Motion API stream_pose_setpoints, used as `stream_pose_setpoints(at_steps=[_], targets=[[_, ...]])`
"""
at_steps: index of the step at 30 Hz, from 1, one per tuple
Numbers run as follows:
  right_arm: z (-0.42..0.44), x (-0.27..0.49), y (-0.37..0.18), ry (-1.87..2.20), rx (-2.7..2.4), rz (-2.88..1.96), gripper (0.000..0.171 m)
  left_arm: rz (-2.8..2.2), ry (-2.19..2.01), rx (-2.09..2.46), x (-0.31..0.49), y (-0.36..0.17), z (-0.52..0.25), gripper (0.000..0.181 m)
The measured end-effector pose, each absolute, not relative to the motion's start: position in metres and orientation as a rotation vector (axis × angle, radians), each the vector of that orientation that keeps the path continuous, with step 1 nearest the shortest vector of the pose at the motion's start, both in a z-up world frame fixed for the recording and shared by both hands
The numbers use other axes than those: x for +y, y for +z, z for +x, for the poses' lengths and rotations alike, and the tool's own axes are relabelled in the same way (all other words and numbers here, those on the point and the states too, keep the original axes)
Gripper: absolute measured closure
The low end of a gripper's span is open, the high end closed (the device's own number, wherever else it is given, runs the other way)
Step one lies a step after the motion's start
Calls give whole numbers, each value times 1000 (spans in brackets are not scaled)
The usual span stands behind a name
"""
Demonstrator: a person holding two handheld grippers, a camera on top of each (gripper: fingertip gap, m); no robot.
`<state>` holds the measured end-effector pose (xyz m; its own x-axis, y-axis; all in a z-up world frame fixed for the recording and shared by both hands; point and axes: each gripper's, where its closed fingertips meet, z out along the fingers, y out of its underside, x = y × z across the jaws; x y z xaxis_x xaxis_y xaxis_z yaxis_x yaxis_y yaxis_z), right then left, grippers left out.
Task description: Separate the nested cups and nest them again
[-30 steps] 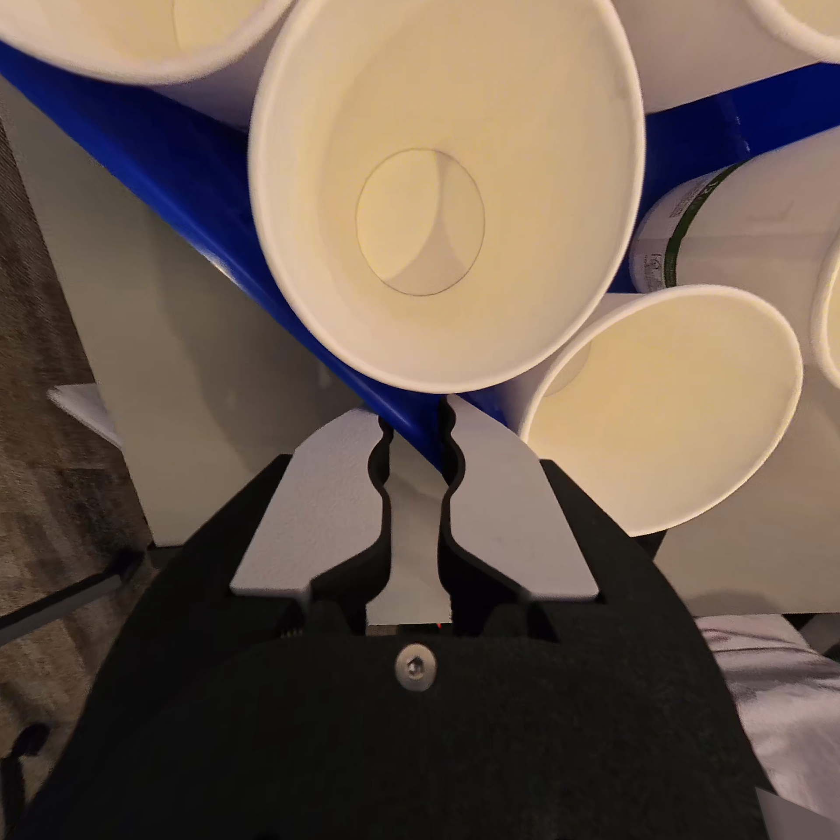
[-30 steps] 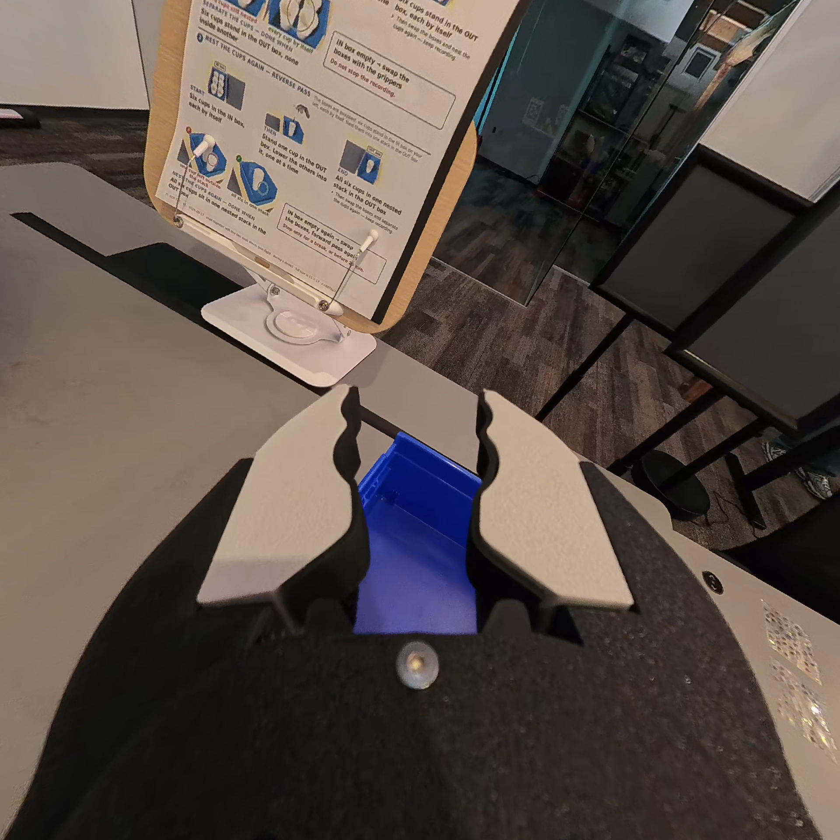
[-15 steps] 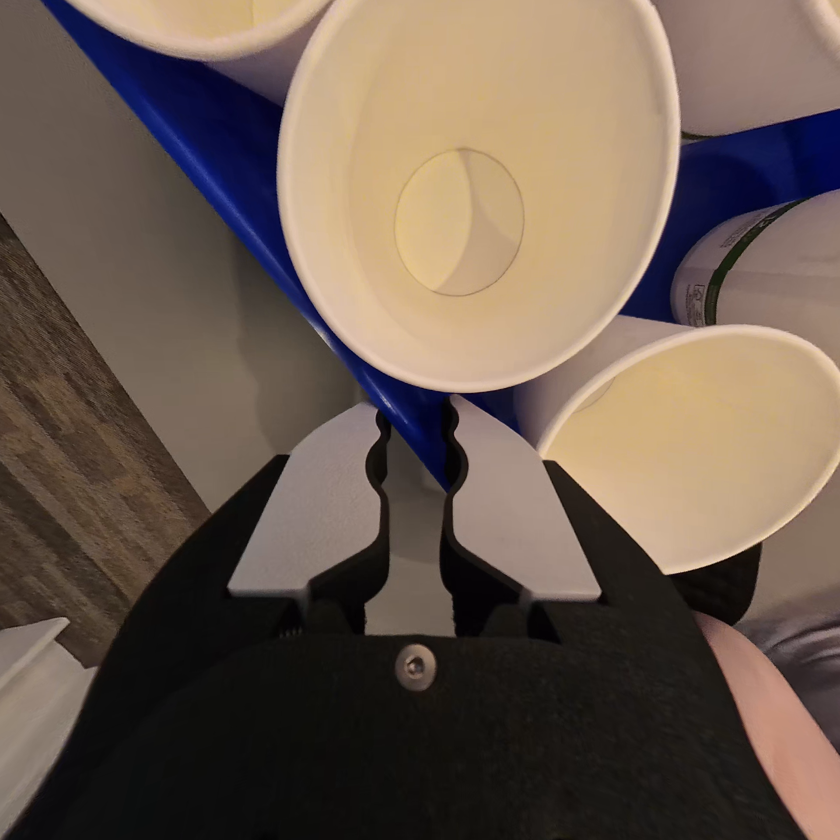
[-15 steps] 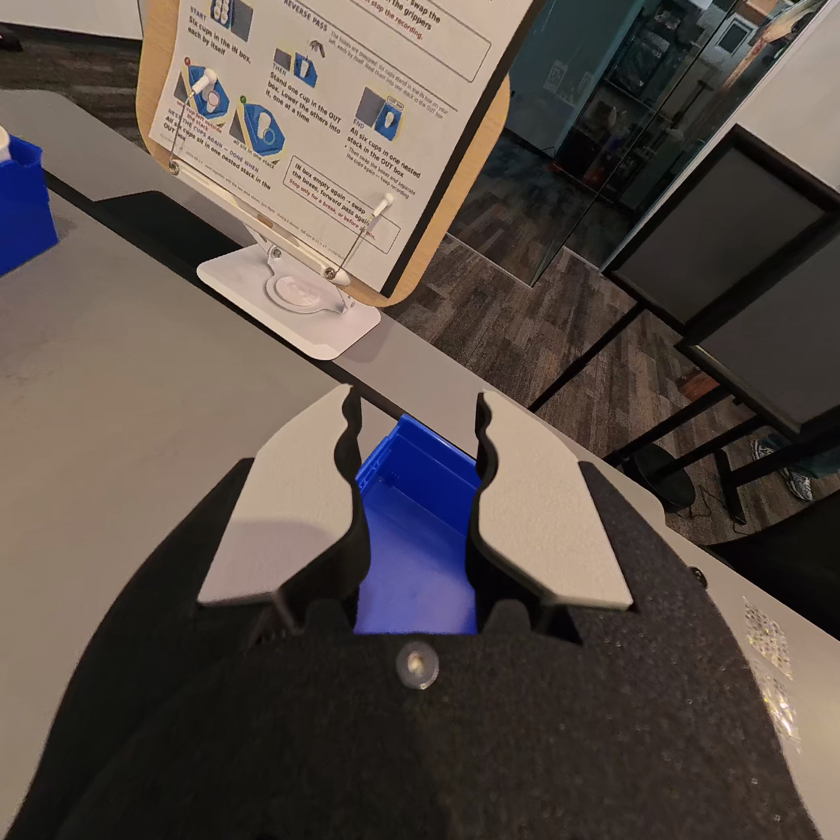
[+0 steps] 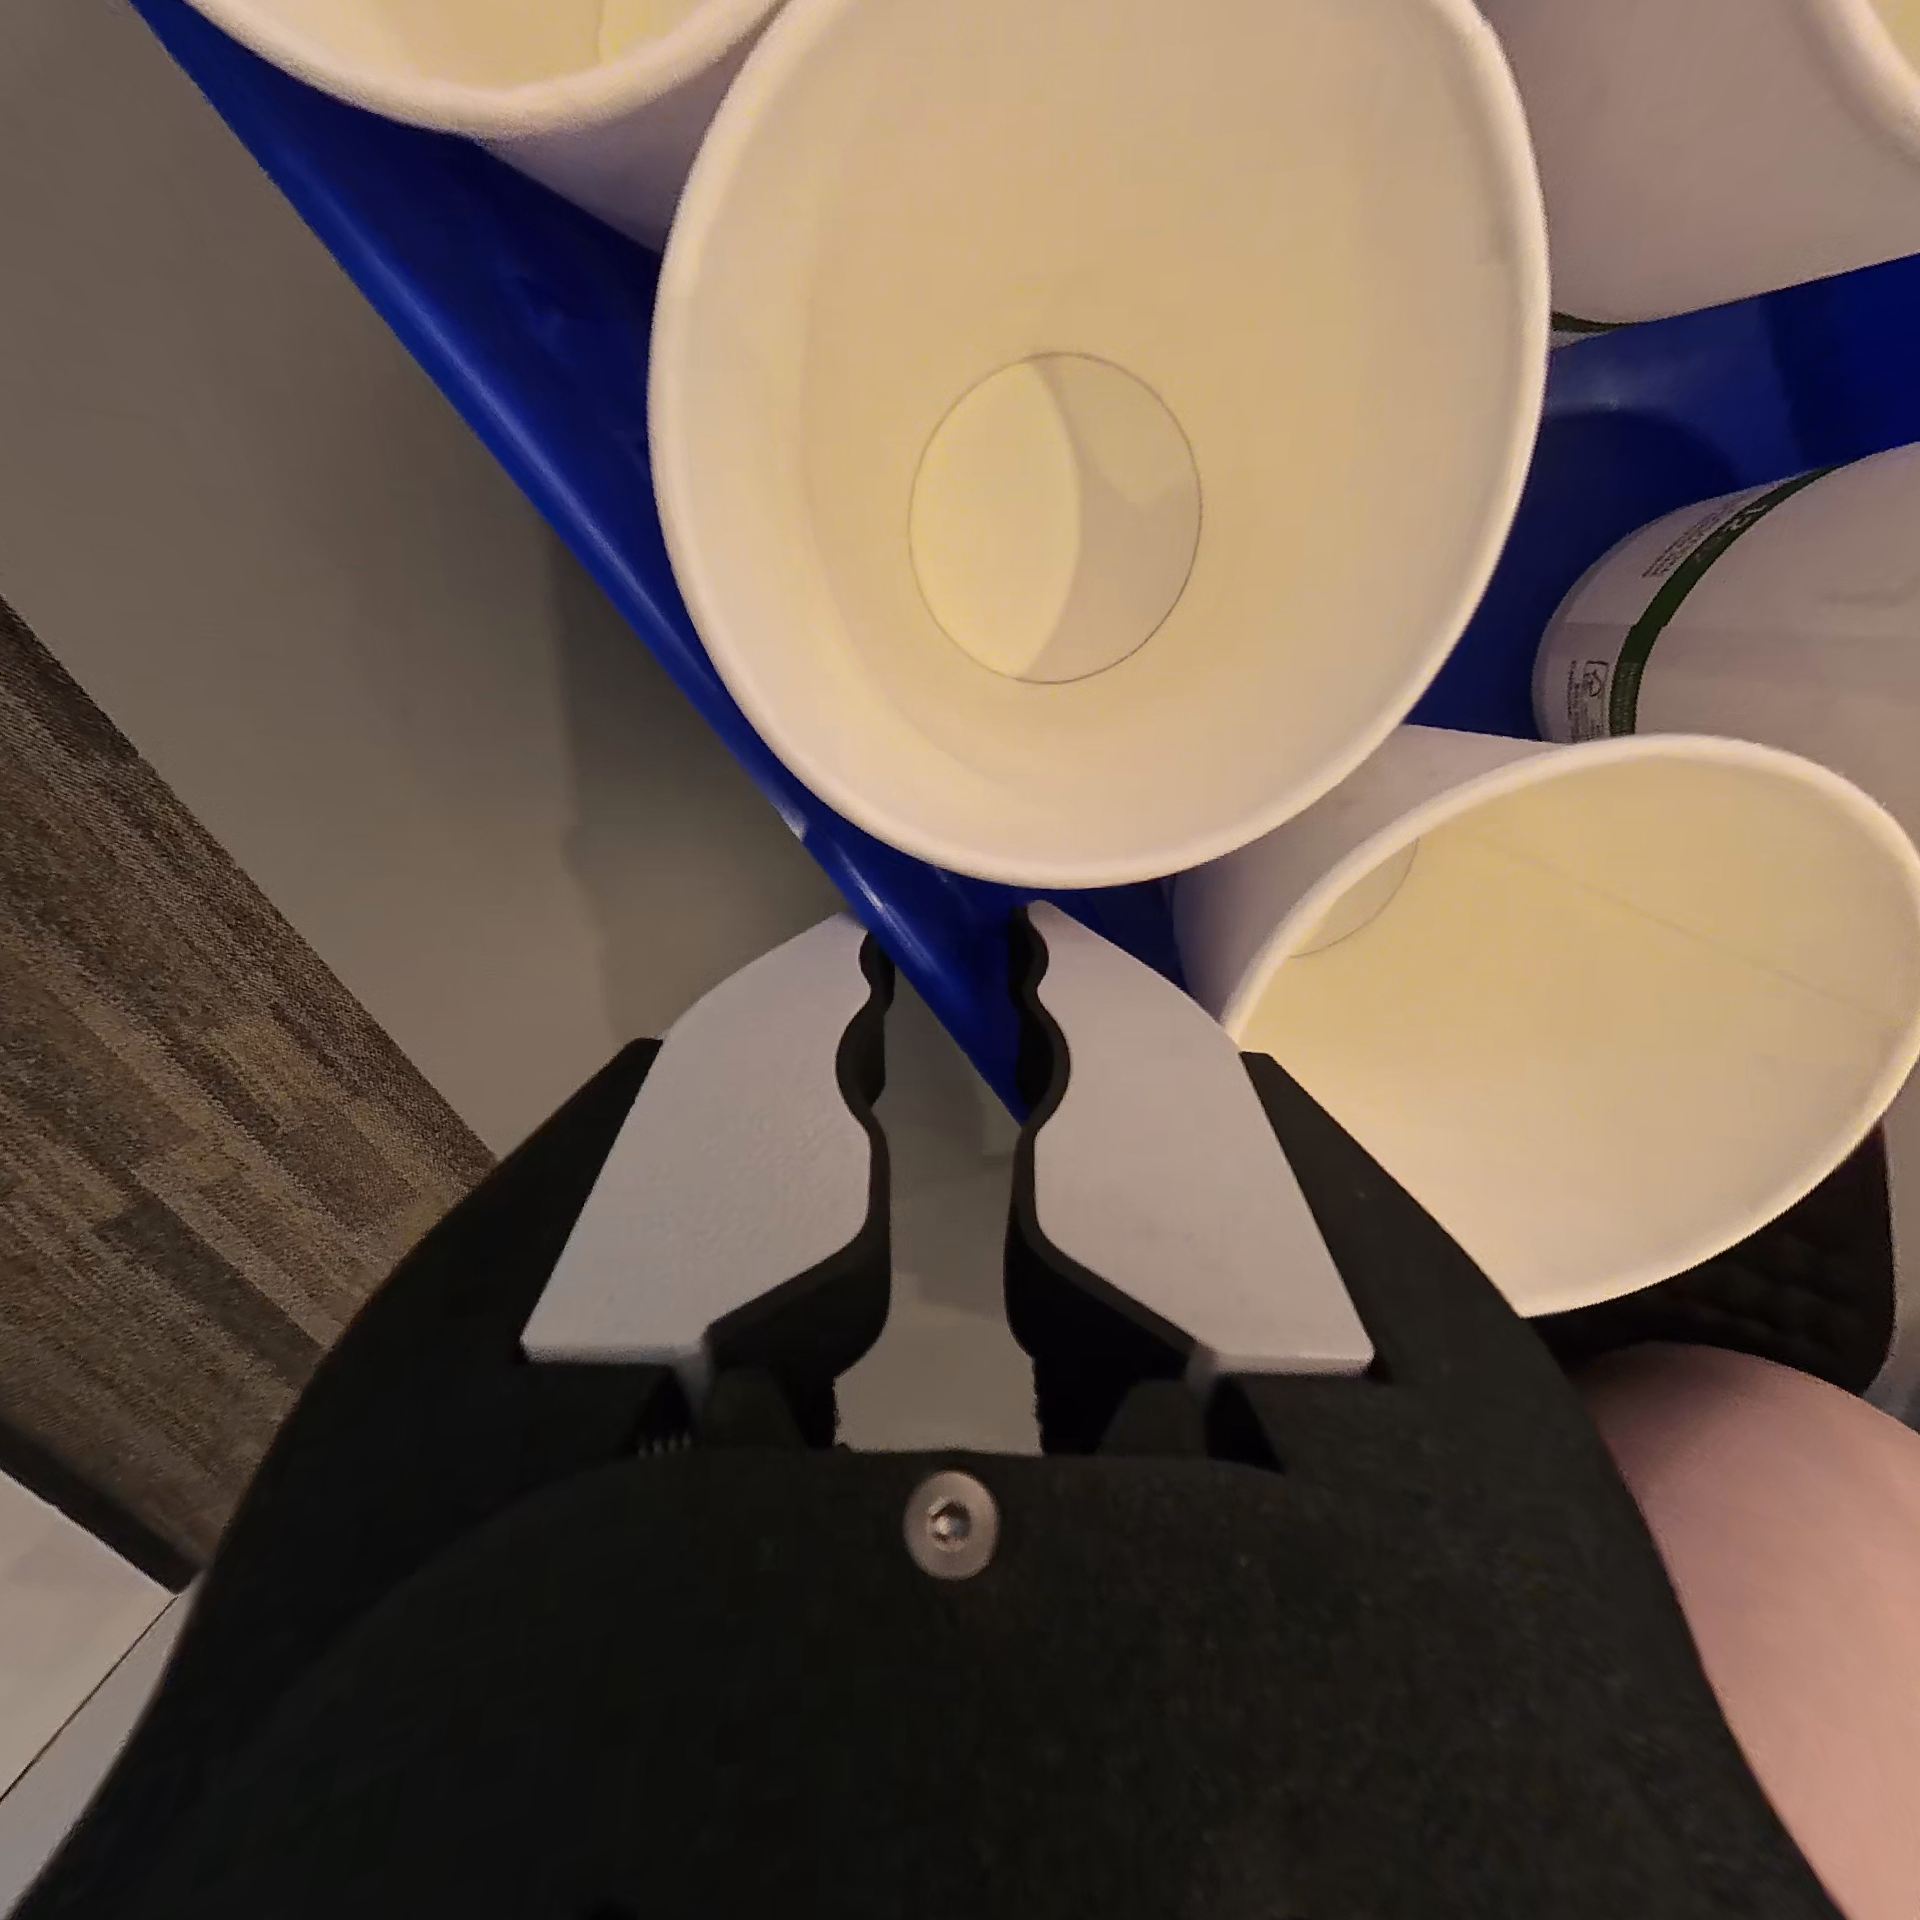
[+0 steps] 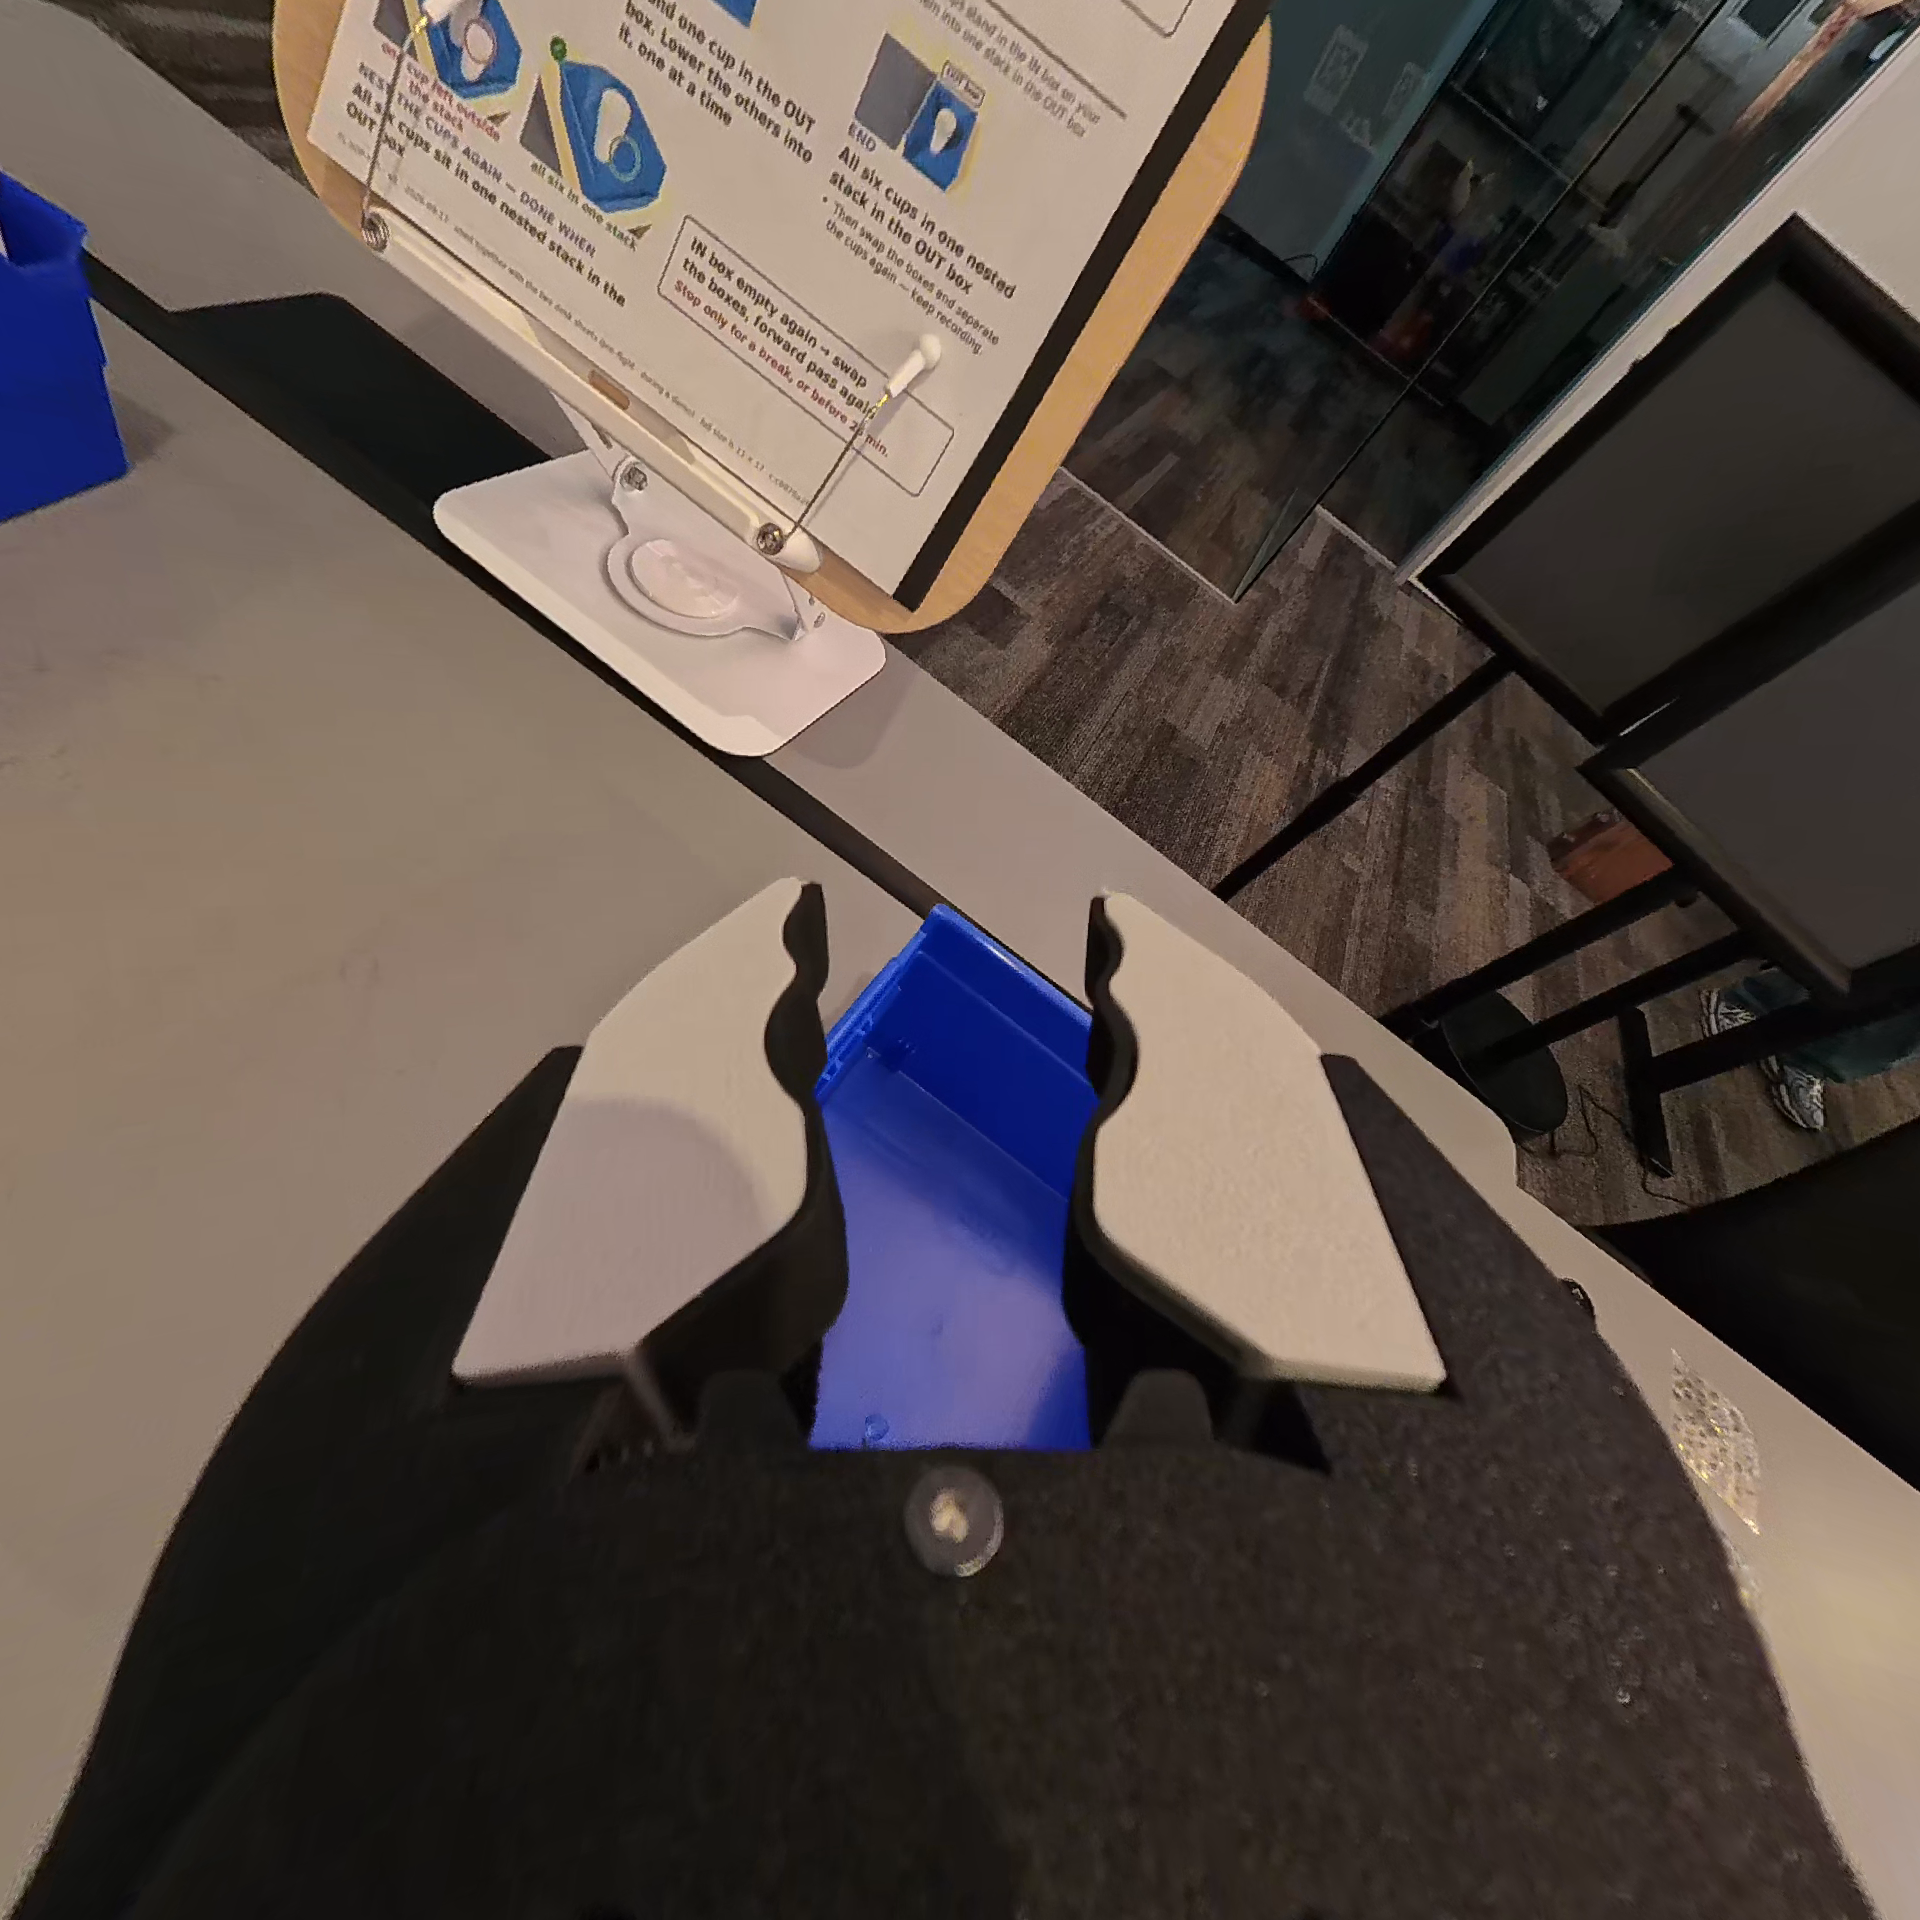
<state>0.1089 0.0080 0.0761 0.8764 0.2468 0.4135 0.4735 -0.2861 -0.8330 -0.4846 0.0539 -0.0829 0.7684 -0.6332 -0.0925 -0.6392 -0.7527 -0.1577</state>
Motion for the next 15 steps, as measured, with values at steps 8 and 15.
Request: stream_pose_setpoints(at_steps=[8, 15], targets=[[105, 12, 68, -260, -565, -1905, 124, -2768, 21, 1046, 62, -83, -490, 162], [102, 18, 55, -282, -596, -1942, 124, -2763, 3, 1032, 67, -83, -495, 163]])
